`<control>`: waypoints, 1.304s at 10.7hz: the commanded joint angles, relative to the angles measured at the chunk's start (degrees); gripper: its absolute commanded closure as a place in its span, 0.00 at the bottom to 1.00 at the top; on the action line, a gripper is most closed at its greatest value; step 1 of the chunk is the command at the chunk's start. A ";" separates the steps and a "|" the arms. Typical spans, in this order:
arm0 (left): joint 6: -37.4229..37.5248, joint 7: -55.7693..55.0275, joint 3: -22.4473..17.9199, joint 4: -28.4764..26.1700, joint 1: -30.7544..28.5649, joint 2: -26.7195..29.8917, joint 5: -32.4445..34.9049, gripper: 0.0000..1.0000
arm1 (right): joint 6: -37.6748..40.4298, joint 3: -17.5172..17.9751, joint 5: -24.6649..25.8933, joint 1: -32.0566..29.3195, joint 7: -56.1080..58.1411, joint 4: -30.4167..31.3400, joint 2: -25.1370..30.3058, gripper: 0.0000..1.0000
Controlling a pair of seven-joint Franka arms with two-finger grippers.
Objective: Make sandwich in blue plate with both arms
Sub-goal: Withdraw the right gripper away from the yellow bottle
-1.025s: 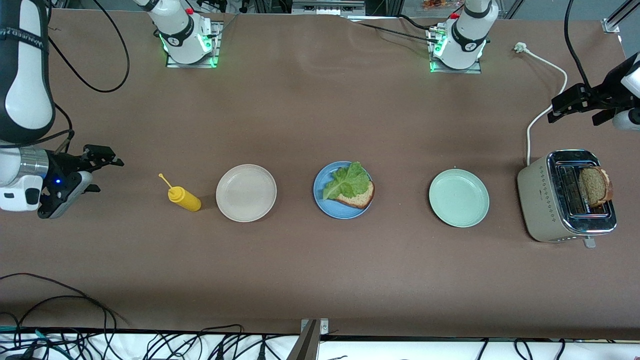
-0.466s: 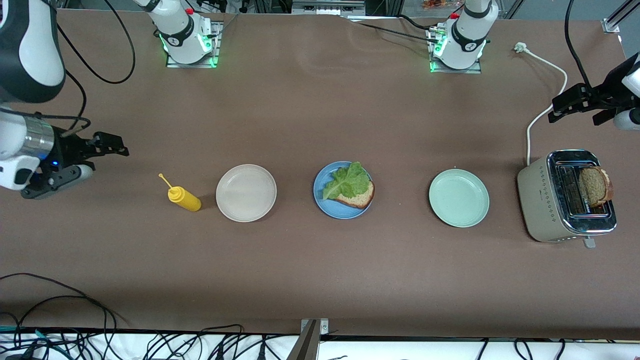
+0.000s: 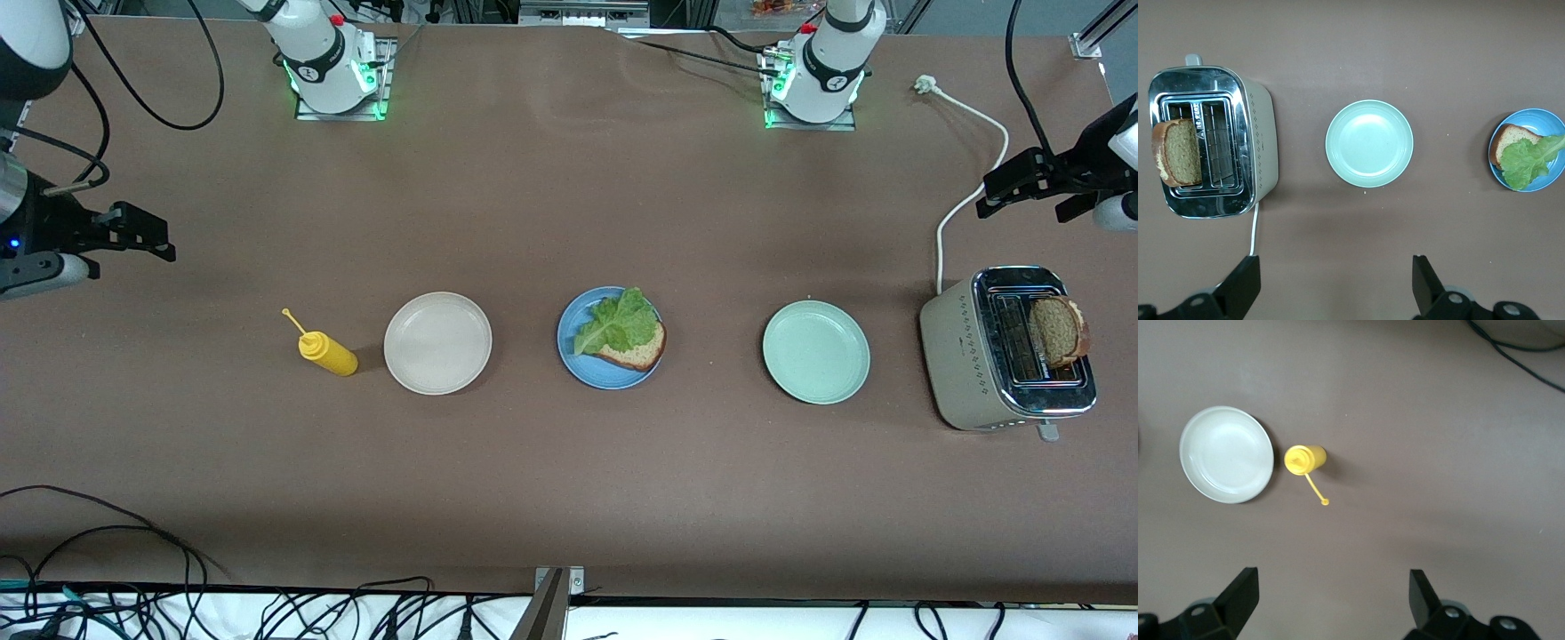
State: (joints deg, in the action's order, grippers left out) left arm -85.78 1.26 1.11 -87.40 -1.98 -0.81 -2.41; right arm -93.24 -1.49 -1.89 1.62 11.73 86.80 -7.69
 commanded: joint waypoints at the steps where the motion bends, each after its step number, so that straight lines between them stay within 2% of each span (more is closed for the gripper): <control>1: 0.97 1.03 -0.06 0.65 -0.57 0.28 -0.93 0.00 | -1.77 2.64 0.66 -0.39 -6.90 4.51 5.40 0.00; 3: 0.97 1.03 -0.15 1.53 -0.48 0.28 -0.93 0.00 | -3.88 2.55 0.83 -0.56 -6.64 4.25 6.11 0.00; 8: 0.97 0.94 -0.15 1.62 -0.48 0.28 -0.93 0.00 | -3.45 2.28 0.75 -1.79 -7.86 4.78 8.21 0.00; 10: 1.06 1.03 -0.15 1.62 -0.57 0.28 -0.93 0.00 | -2.83 0.71 0.83 -1.88 -7.69 4.78 7.87 0.00; 14: 1.06 1.03 -0.15 1.62 -0.57 0.28 -0.93 0.00 | -1.95 -0.18 0.83 -1.88 -7.51 4.34 7.69 0.00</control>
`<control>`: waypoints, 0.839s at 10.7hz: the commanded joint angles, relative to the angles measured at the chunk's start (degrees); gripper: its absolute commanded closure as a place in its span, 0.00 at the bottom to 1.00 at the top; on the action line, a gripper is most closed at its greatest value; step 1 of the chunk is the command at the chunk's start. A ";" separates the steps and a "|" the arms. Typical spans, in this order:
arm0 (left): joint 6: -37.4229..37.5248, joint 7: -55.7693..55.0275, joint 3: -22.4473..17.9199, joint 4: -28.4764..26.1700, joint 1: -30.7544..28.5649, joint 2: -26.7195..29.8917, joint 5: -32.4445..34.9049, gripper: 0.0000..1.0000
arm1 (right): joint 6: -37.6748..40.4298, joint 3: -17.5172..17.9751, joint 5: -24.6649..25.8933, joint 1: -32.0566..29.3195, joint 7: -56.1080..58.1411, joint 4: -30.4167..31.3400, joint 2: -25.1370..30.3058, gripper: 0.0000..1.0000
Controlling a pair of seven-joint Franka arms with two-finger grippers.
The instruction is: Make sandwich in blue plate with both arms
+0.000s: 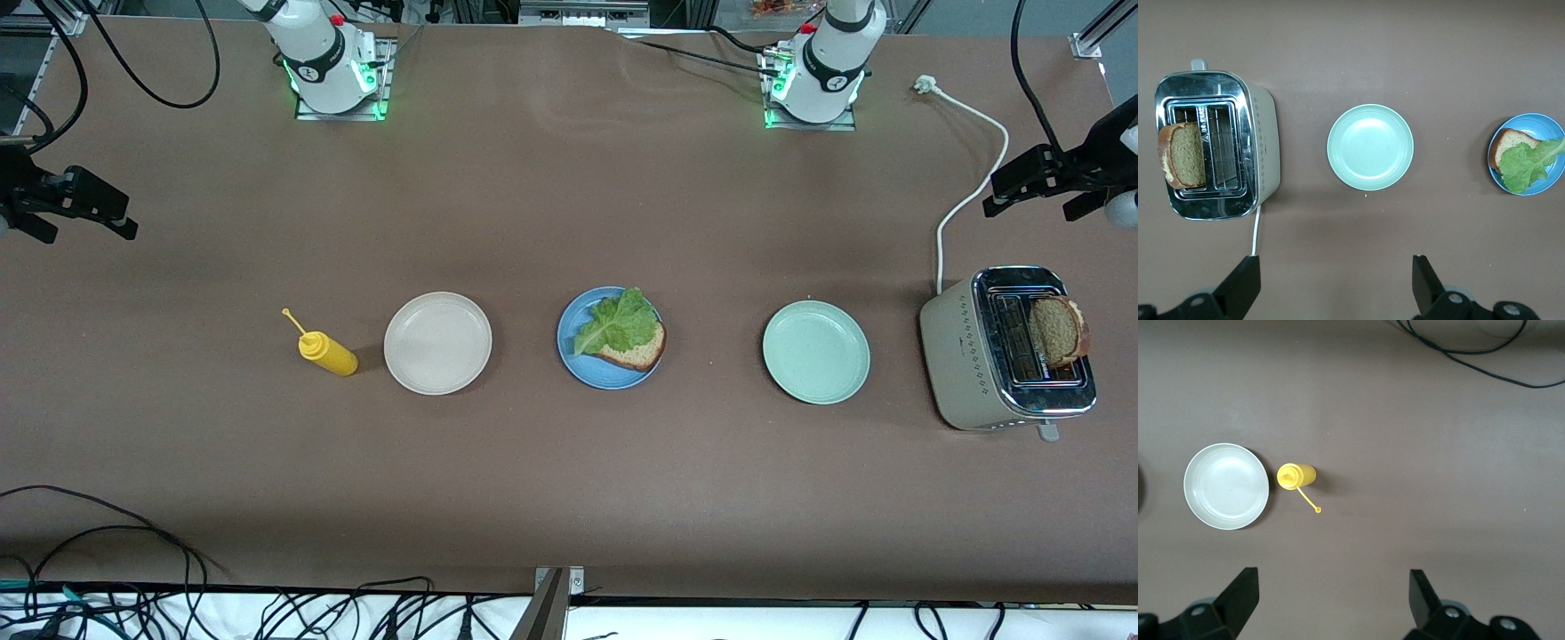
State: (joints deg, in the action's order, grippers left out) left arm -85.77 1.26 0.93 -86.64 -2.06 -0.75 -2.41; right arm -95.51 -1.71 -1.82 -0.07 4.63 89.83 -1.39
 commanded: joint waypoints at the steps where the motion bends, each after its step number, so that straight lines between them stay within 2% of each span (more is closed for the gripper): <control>1: 1.04 1.03 0.03 0.86 -0.58 0.22 -0.93 0.00 | 0.33 0.04 0.76 -0.19 -0.41 1.31 1.39 0.00; 9: 1.04 1.03 0.03 0.86 -0.58 0.22 -1.02 0.00 | 0.24 -0.75 1.46 -0.19 0.73 0.09 1.21 0.00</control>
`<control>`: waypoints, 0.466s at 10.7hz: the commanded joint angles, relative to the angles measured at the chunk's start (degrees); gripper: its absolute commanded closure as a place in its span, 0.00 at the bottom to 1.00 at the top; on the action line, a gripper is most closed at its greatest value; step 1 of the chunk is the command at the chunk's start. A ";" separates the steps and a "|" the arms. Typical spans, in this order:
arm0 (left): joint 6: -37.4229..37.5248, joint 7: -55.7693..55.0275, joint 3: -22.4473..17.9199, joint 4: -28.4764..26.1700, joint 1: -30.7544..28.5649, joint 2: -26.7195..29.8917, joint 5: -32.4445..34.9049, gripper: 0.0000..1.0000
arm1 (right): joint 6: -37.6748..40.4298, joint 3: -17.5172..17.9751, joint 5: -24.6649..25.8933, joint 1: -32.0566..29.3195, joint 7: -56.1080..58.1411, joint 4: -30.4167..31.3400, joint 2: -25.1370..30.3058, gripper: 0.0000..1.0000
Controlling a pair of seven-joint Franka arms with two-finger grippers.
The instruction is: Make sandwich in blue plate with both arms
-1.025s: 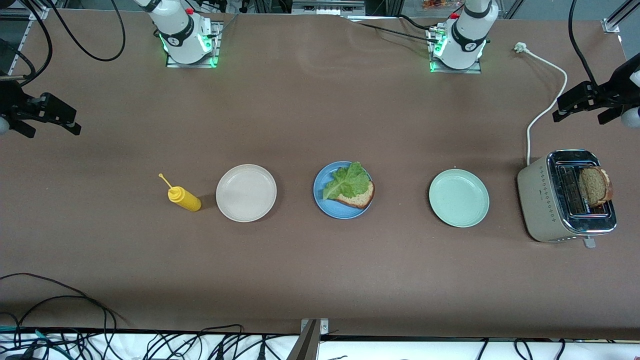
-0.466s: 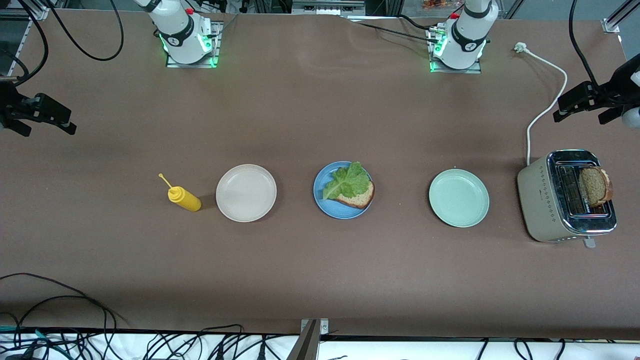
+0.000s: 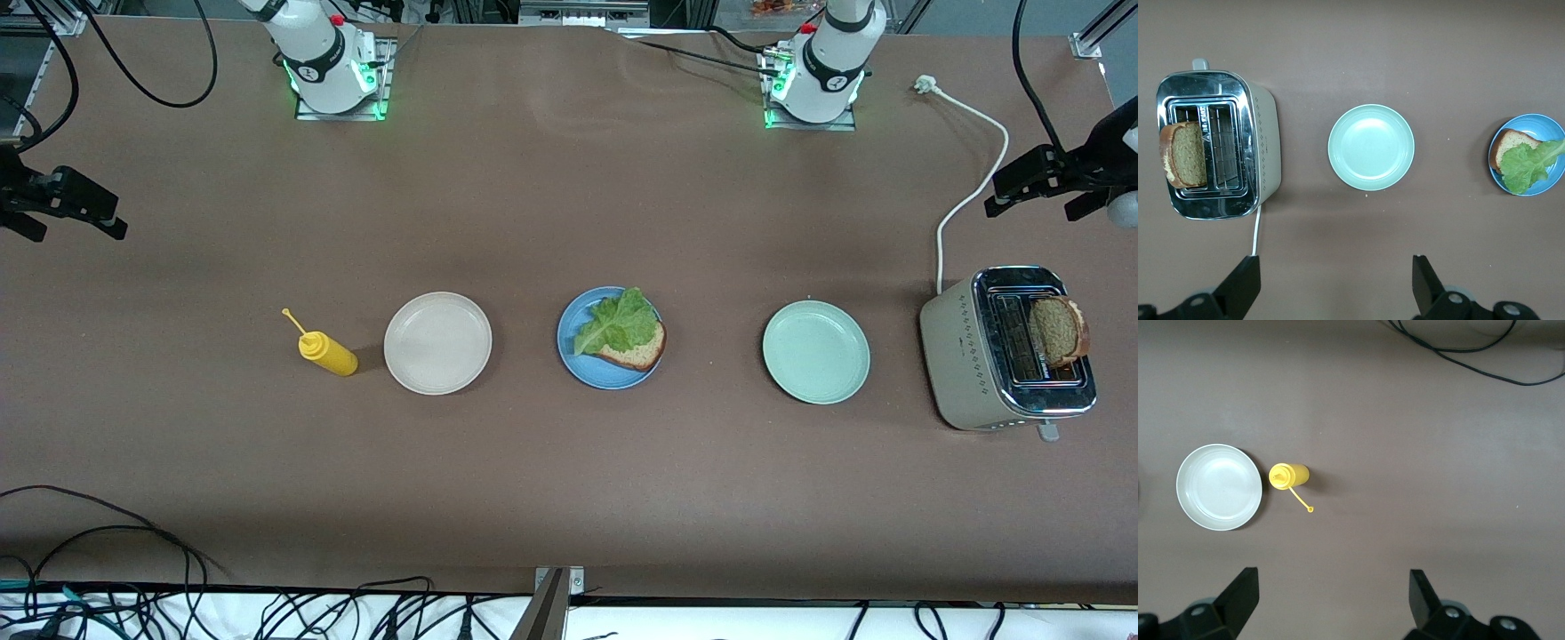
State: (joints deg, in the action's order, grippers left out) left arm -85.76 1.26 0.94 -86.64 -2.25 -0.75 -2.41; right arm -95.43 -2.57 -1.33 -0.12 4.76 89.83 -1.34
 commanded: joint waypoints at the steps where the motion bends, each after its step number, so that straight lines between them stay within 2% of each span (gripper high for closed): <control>1: 1.04 0.94 0.03 0.86 -0.39 0.22 -1.02 0.00 | 0.15 0.10 0.97 -0.15 0.60 0.08 1.08 0.00; 5: 1.12 0.50 0.47 0.86 -0.30 0.22 -0.49 0.00 | 0.07 0.11 -0.07 -0.06 0.25 -0.88 -0.59 0.00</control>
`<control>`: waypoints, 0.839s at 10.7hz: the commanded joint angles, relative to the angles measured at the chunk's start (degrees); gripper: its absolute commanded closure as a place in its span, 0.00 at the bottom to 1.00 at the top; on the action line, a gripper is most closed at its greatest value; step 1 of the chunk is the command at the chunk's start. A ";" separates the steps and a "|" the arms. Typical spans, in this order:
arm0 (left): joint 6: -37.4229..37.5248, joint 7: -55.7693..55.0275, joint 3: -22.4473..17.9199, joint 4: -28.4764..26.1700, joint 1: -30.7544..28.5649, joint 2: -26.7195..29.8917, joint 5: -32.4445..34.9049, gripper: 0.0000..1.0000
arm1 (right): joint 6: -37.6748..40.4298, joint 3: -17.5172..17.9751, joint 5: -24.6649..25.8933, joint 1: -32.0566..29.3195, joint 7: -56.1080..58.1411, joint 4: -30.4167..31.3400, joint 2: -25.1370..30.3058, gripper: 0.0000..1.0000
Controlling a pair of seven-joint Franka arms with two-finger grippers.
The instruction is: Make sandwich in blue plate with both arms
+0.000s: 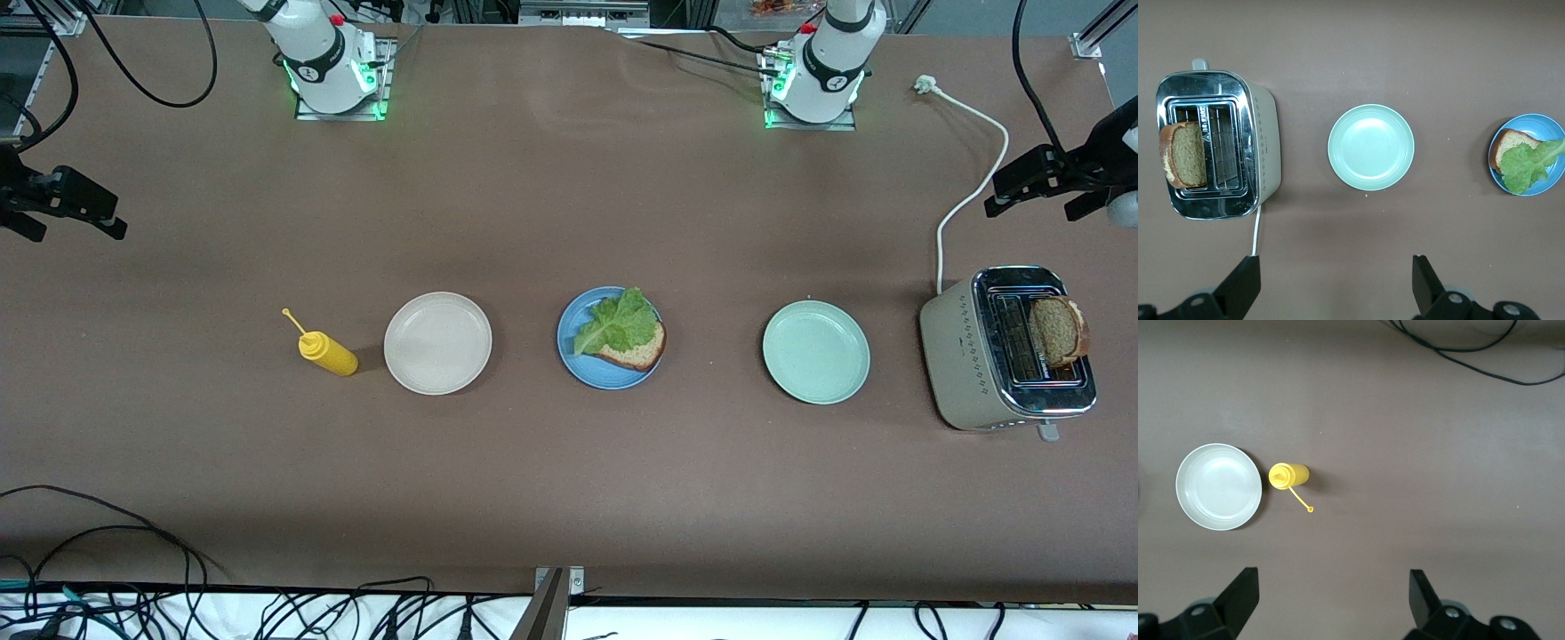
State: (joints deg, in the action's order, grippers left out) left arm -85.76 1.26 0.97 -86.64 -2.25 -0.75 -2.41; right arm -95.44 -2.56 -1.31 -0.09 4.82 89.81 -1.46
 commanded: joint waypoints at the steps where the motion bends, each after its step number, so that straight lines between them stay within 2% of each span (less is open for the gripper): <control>1: 1.21 0.59 0.27 0.68 -0.39 0.22 -0.49 0.00 | 0.16 0.19 -0.10 -0.08 0.10 -1.38 -0.56 0.00; 9: 1.38 0.94 -0.09 0.86 -0.65 0.13 -0.49 0.00 | 0.08 0.28 -0.01 0.01 0.54 -2.09 -3.37 0.00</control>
State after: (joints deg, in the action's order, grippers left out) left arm -85.47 1.26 0.95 -86.64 -2.28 -0.75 -2.41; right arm -95.87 -2.49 -1.33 0.04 4.83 89.22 -4.34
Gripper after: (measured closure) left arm 0.000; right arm 0.000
